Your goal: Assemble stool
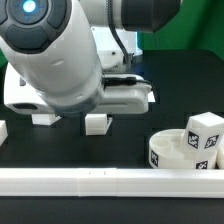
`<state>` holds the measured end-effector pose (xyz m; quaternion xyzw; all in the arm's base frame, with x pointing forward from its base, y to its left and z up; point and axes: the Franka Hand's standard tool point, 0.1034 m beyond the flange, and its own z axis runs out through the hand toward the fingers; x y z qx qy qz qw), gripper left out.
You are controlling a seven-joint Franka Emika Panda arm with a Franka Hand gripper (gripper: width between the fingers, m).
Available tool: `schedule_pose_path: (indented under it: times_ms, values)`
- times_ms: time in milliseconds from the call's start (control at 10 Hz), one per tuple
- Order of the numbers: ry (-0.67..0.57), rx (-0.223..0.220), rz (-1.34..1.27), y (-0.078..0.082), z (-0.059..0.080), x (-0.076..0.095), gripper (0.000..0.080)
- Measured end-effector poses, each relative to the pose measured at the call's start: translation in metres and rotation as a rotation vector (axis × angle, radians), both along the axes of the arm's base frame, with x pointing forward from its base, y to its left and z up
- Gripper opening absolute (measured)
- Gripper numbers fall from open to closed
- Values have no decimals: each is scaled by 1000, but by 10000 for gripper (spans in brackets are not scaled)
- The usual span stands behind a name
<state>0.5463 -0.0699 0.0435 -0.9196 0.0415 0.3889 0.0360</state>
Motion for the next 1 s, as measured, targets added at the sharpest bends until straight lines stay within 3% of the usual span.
schedule_pose_path:
  times_ms: [400,700,1000]
  values:
    - [32,-18,-48,-6,-16,-10,649]
    - [32,-18,-47,-5,-21,-12,649]
    - [31,-18,-34,6,-25,-11,649]
